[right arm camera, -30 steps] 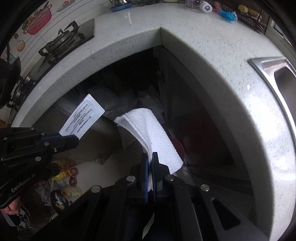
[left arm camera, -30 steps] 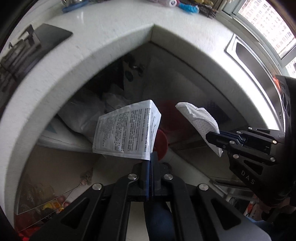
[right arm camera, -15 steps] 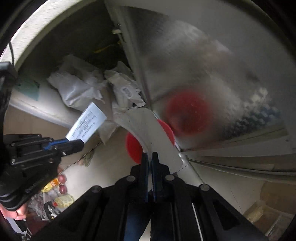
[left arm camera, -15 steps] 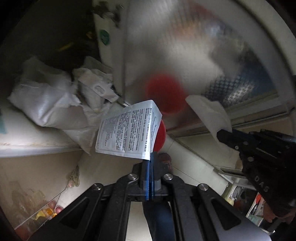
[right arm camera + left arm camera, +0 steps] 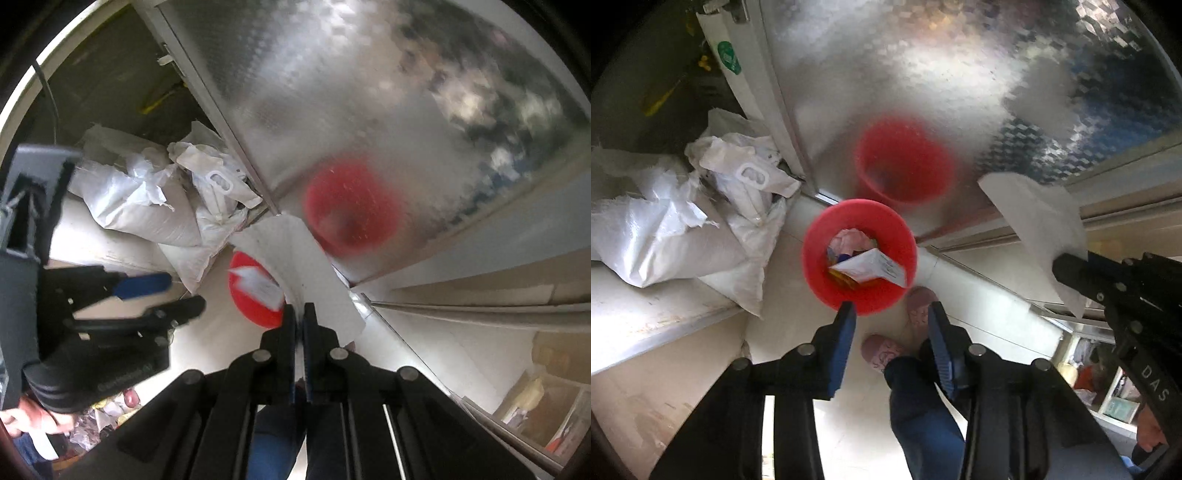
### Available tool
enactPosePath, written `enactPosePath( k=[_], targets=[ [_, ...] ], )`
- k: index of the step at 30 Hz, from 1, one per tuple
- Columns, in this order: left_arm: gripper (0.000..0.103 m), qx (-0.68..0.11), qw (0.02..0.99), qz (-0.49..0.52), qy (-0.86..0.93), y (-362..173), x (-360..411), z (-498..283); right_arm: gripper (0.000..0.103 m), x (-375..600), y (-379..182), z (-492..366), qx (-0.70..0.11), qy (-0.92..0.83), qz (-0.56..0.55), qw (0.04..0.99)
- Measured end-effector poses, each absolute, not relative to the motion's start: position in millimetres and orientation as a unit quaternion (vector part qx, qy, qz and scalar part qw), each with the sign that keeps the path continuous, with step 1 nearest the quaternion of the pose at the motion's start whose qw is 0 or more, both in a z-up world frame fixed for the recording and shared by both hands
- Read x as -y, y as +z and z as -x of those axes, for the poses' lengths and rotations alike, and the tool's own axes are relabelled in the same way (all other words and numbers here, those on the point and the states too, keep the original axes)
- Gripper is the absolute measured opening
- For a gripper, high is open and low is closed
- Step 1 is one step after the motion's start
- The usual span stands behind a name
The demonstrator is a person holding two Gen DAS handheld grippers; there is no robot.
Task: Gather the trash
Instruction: 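Lower the leaflet and white cloth into the red bin and open both tools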
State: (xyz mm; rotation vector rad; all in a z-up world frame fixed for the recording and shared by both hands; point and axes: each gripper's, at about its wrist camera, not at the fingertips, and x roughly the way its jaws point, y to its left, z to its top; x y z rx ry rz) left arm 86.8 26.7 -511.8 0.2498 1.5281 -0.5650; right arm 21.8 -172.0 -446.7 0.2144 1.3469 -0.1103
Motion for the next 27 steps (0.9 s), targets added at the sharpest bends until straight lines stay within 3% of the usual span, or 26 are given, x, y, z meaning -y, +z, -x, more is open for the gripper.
enactPosePath(
  k=[5,13,15,19,21,25,27],
  targets=[
    [0.051,-0.682,0.683,-0.121,-0.230,-507.7,-32.7,-86.8,0.003,171.2,-446.7,-22.7,-0.630,-0.045,-0.098,0.769],
    [0.054,-0.677,0.697,-0.110,-0.211,-496.2,-58.6,-83.2,0.003,153.9,-439.9,-33.4,-0.632,-0.002,-0.078,0.771],
    [0.063,-0.673,0.705,-0.101,-0.198,-493.0,-68.4,-82.8,0.003,147.2,-442.9,-37.8,-0.635,0.010,-0.073,0.769],
    [0.070,-0.667,0.723,-0.068,-0.165,-490.7,-94.6,-87.2,0.003,135.6,-448.2,-43.1,-0.639,0.036,-0.055,0.766],
    [0.082,-0.664,0.729,-0.056,-0.157,-490.4,-105.2,-89.1,0.003,130.6,-453.4,-46.3,-0.643,0.044,-0.051,0.763],
    [0.091,-0.655,0.741,-0.057,-0.138,-491.2,-118.6,-91.8,0.003,121.8,-461.2,-52.2,-0.646,0.058,-0.038,0.760],
    [0.103,-0.653,0.745,-0.051,-0.128,-491.5,-124.5,-92.7,0.003,118.1,-465.4,-55.2,-0.646,0.061,-0.030,0.760]
  ],
)
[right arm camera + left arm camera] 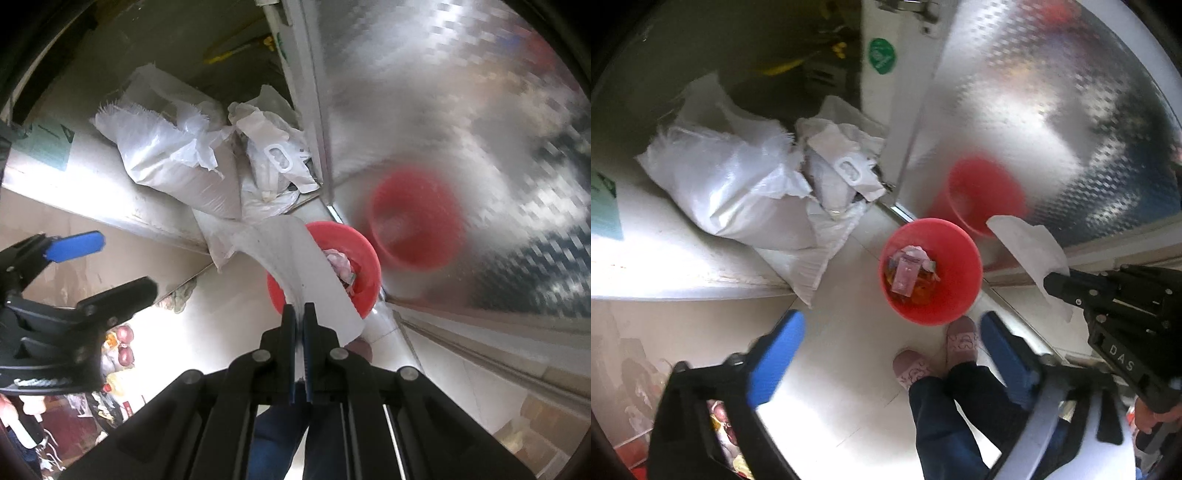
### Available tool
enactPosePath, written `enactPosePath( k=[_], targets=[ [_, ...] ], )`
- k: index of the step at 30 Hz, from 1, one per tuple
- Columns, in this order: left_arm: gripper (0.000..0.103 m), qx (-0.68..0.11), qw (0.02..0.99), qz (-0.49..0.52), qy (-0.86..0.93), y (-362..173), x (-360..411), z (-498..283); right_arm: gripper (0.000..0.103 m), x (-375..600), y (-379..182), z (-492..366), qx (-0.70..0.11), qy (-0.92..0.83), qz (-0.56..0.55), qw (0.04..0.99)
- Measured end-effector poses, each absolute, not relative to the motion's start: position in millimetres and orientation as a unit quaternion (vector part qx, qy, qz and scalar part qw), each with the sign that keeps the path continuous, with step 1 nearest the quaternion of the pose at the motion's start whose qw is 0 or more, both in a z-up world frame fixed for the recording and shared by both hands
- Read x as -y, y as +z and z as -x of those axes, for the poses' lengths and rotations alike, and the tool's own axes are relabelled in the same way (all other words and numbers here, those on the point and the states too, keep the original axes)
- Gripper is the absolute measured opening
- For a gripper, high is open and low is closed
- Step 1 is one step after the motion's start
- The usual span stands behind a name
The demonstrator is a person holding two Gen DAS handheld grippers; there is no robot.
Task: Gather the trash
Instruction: 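Lower the leaflet and white cloth into the red bin and open both tools, then raise both tools back up to the counter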
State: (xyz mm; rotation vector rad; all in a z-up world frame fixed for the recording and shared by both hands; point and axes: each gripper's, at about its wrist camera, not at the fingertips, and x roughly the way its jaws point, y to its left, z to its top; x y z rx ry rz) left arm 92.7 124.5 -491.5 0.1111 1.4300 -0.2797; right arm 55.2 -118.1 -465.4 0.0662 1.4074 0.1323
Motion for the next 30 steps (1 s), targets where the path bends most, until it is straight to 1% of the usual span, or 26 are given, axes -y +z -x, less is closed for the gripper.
enactPosePath(
  k=[11,12,13,14,15,16,19,23,26,30],
  targets=[
    [0.103,-0.672,0.731,-0.046,-0.112,-510.1,-133.0,-93.7,0.004,108.9,-494.0,-69.1,-0.665,0.064,-0.013,0.744],
    [0.103,-0.673,0.730,-0.047,-0.109,-512.1,-133.9,-93.4,0.009,107.3,-496.7,-69.4,-0.669,0.065,-0.008,0.740],
    [0.103,-0.674,0.729,-0.048,-0.106,-513.6,-134.8,-93.0,0.025,107.4,-497.6,-69.0,-0.669,0.061,-0.006,0.741],
    [0.103,-0.675,0.729,-0.048,-0.104,-514.1,-135.3,-91.9,0.038,108.0,-498.4,-68.6,-0.668,0.059,-0.006,0.742],
    [0.103,-0.676,0.728,-0.048,-0.103,-514.9,-135.6,-91.0,0.067,108.0,-499.2,-68.0,-0.668,0.062,-0.007,0.742],
    [0.103,-0.676,0.728,-0.049,-0.103,-515.3,-136.0,-90.0,0.078,107.2,-499.7,-67.6,-0.668,0.063,-0.004,0.742],
    [0.103,-0.676,0.729,-0.053,-0.100,-514.3,-136.4,-87.2,0.078,105.0,-496.0,-63.8,-0.663,0.059,0.012,0.746],
    [0.103,-0.671,0.733,-0.051,-0.099,-505.5,-137.6,-84.0,0.080,108.2,-489.7,-60.4,-0.666,0.061,-0.001,0.744],
    [0.103,-0.664,0.740,-0.056,-0.094,-487.8,-136.6,-79.7,0.087,107.3,-476.7,-56.9,-0.659,0.060,-0.007,0.750],
    [0.103,-0.649,0.753,-0.060,-0.088,-447.7,-138.0,-72.8,0.099,100.4,-439.9,-50.6,-0.637,0.062,0.004,0.768]
  ],
)
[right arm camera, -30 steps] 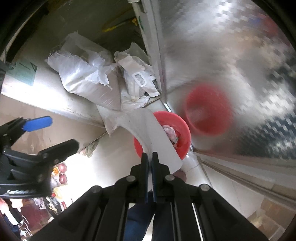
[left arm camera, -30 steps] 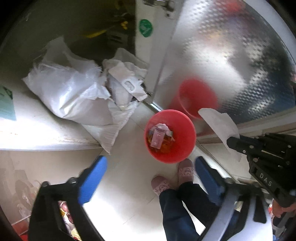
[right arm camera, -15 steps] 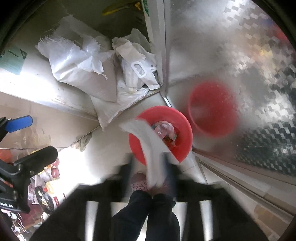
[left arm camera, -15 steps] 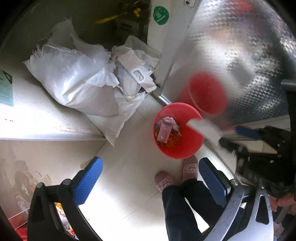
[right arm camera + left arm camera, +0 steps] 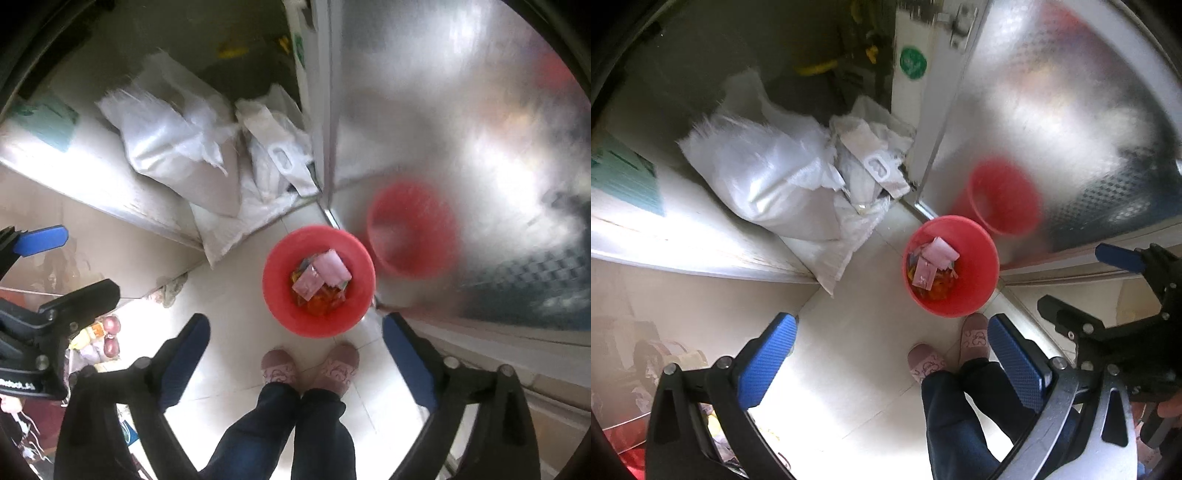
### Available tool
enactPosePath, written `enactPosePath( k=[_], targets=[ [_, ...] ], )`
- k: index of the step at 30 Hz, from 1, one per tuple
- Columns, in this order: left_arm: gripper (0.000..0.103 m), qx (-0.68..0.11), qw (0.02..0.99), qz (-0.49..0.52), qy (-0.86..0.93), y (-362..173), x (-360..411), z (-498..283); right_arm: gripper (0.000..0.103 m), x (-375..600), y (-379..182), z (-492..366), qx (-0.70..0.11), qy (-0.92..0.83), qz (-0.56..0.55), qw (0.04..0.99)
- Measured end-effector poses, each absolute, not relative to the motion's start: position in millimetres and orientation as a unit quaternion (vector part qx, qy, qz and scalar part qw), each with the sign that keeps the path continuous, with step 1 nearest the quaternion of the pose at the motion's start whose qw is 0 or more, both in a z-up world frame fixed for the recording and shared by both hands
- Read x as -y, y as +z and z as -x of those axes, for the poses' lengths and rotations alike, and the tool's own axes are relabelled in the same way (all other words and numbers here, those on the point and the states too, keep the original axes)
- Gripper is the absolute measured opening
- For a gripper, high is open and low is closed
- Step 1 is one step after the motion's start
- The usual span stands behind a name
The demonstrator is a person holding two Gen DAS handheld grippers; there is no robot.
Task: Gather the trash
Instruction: 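Raise both tools back up to the counter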
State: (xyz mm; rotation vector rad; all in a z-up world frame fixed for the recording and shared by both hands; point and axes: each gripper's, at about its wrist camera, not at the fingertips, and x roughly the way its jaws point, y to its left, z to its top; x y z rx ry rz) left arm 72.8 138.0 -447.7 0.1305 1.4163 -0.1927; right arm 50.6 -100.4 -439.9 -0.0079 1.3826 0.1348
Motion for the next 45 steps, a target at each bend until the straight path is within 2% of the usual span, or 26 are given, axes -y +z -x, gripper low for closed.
enactPosePath(
  k=[6,17,24,32,45],
  targets=[
    [0.103,-0.627,0.774,-0.045,-0.071,-370.3,-149.5,-60.3,0.102,93.2,-368.8,-40.6,-0.618,0.084,0.008,0.781],
    [0.103,-0.550,0.833,-0.026,-0.051,-213.7,-160.5,-39.2,0.102,88.0,-219.7,-27.9,-0.550,0.107,0.004,0.828],
    [0.103,-0.495,0.866,-0.023,-0.066,-141.1,-159.1,-36.7,0.102,86.1,-144.7,-23.8,-0.497,0.105,0.017,0.861],
    [0.103,-0.462,0.881,-0.003,-0.097,-100.1,-159.8,-40.5,0.102,91.7,-97.1,-17.0,-0.454,0.087,0.033,0.886],
    [0.103,-0.437,0.892,-0.031,-0.113,-69.6,-136.8,-81.7,0.102,110.6,-73.9,-42.1,-0.427,0.063,0.021,0.902]
  ],
)
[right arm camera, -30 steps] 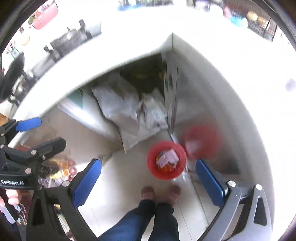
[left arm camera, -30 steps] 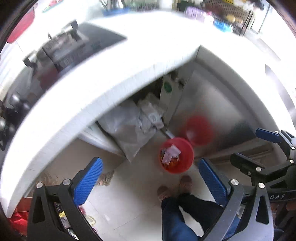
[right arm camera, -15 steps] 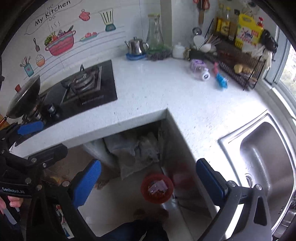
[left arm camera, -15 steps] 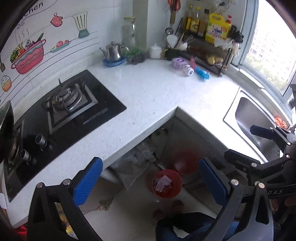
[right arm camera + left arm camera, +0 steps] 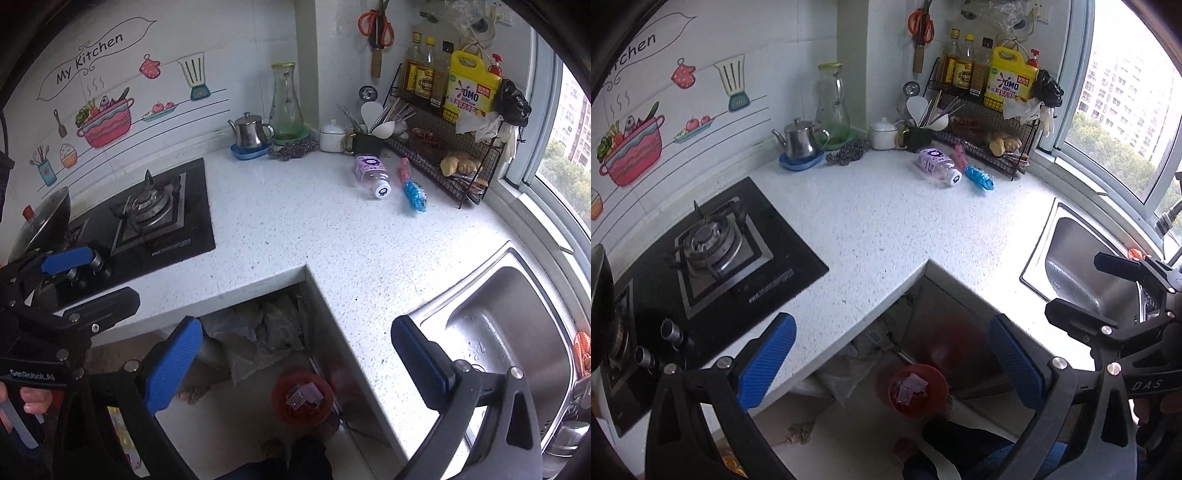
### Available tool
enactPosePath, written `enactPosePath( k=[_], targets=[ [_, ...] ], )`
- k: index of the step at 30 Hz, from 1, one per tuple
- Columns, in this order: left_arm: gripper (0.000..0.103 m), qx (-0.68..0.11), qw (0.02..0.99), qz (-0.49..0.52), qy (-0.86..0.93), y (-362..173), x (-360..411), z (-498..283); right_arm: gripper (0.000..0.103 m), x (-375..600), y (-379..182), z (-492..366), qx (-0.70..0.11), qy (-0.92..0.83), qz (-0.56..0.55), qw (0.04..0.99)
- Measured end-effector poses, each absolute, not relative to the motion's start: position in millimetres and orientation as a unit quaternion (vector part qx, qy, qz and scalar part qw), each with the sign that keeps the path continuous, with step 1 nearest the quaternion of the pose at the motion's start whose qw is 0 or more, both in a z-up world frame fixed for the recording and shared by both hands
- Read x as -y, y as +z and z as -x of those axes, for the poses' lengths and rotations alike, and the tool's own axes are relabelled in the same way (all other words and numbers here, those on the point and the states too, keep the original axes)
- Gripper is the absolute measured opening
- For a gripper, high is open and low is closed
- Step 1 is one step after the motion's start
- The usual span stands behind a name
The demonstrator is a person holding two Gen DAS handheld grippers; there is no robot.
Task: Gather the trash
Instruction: 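Raise both tools back up to the counter, then move both open tools toward the bottle and pink-and-blue wrapper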
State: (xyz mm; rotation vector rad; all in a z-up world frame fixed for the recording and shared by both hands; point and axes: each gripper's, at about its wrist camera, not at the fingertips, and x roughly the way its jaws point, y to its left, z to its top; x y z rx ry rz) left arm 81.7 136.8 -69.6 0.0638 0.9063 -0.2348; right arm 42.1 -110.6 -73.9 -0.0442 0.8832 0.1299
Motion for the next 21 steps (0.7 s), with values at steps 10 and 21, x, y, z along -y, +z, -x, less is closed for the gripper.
enactPosePath(
  k=[10,21],
  targets=[
    [0.103,-0.442,0.886,-0.049,-0.130,-66.9,-101.3,-145.3,0.102,144.8,-64.2,-85.6,-0.421,0.048,0.002,0.906],
    [0.103,-0.450,0.881,-0.057,-0.133,-70.2,-42.3,-232.6,0.102,201.7,-55.3,-155.3,-0.425,0.042,0.001,0.904]
  ],
)
